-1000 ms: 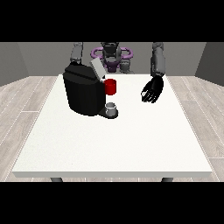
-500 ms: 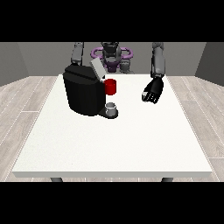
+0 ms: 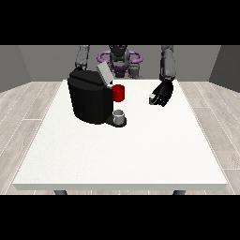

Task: Insert the coffee pod into the coffee machine and close the lid

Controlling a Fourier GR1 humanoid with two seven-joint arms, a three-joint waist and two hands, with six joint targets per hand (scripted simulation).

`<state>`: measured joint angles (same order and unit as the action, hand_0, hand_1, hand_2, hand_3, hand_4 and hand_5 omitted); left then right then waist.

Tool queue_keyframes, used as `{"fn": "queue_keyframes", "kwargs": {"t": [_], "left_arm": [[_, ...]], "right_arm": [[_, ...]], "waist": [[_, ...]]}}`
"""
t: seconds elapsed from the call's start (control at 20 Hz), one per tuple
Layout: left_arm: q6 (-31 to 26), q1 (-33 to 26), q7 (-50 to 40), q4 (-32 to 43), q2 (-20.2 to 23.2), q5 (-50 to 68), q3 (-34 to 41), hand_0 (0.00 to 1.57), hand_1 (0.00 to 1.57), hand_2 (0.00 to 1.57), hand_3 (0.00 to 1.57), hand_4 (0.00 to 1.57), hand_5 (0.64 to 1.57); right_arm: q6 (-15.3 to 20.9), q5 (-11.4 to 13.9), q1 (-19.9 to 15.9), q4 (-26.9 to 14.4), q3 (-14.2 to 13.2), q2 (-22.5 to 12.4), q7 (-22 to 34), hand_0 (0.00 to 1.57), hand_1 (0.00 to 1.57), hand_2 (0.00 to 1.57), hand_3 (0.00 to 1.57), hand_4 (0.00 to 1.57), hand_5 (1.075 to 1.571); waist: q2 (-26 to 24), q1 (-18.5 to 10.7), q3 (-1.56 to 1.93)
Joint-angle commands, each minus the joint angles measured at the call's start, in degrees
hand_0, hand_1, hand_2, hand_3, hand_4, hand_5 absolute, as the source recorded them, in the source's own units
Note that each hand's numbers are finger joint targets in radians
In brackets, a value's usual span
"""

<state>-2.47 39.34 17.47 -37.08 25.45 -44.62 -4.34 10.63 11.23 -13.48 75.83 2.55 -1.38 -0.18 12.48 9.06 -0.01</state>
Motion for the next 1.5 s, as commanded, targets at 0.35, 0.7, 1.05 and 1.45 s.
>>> {"fn": "queue_keyframes", "kwargs": {"t": [0.35,0.7,1.05,1.45], "left_arm": [[-12.0,8.51,-4.26,-2.4,-3.42,2.04,1.45,1.37,1.37,1.38,1.33,0.5,1.571],[-15.0,7.55,-5.77,-5.29,-5.17,1.15,1.26,1.42,1.42,1.4,1.34,0.56,1.571],[-20.95,14.17,-8.25,-6.4,-5.35,4.92,5.33,1.38,1.38,1.4,1.38,0.52,1.571],[-23.09,24.36,-15.25,-4.89,-2.64,6.2,9.84,1.26,1.26,1.29,1.27,0.49,1.571]], "right_arm": [[2.22,2.19,-2.37,-6.58,-0.86,0.58,1.24,0.0,0.0,0.0,0.0,0.0,1.571],[-1.14,-0.05,0.66,-7.07,-2.29,-1.36,-0.08,0.0,0.0,0.0,0.0,0.0,1.571],[-0.75,-1.26,-0.63,-6.67,-1.06,1.29,-1.75,0.0,0.0,0.0,0.0,0.0,1.571],[-2.06,-2.31,-3.71,-4.2,-3.67,-1.24,-3.54,0.0,0.0,0.0,0.0,0.0,1.571]], "waist": [[-5.25,-1.41,0.02],[-9.56,-1.11,0.01],[-9.79,0.03,0.01],[-5.28,4.65,0.03]]}}
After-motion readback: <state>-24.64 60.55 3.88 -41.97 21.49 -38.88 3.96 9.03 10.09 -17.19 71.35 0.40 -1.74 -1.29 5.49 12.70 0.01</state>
